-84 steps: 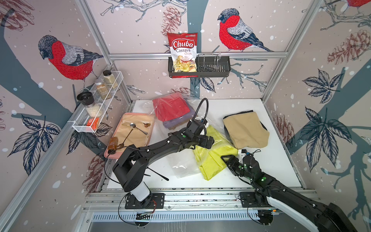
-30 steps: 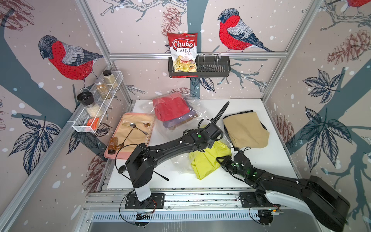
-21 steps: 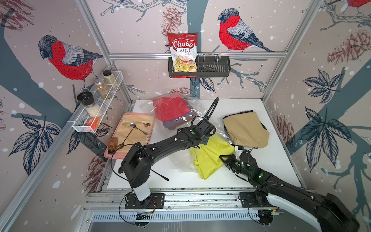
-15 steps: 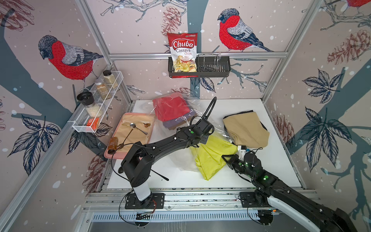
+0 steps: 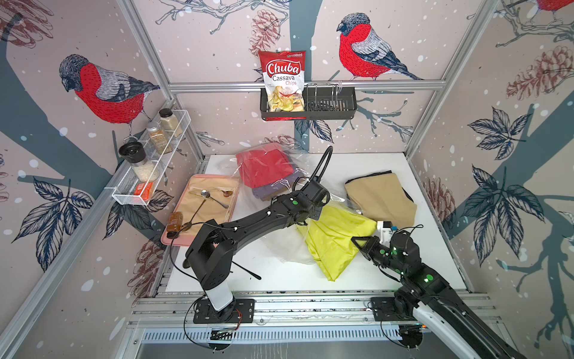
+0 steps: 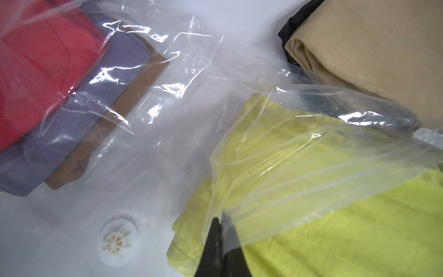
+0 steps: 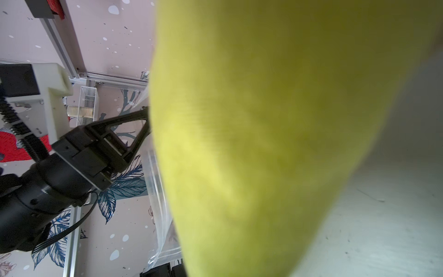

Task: Take the trousers out of the vacuum bag
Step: Take out the trousers from the vacuum bag.

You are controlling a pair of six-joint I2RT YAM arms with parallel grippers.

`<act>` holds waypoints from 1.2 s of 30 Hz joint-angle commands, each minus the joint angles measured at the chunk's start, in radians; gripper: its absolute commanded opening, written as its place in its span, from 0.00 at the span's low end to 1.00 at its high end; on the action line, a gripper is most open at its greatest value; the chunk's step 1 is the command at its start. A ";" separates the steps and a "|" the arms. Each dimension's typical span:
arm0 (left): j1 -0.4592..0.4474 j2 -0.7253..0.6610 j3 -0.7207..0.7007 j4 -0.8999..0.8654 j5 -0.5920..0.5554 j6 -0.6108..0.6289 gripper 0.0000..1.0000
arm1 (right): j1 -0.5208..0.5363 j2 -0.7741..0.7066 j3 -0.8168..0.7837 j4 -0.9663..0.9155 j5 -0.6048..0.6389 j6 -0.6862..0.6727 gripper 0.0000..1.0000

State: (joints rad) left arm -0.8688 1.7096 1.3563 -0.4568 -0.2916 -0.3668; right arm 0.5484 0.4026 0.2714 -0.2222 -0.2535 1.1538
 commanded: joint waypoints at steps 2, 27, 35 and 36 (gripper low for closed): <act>0.007 0.000 0.000 -0.001 -0.017 -0.002 0.05 | -0.010 0.002 0.065 0.020 0.027 -0.050 0.00; 0.036 0.018 -0.096 0.073 0.047 -0.026 0.06 | -0.079 0.110 0.367 0.009 -0.021 -0.167 0.00; 0.034 0.019 -0.122 0.096 0.074 -0.042 0.07 | -0.083 0.165 0.456 0.052 -0.049 -0.198 0.00; 0.035 0.019 -0.122 0.095 0.074 -0.041 0.07 | -0.082 0.167 0.466 0.051 -0.048 -0.203 0.00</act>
State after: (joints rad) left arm -0.8391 1.7298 1.2396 -0.3420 -0.2127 -0.3943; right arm 0.4683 0.5686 0.7036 -0.3679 -0.3187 0.9936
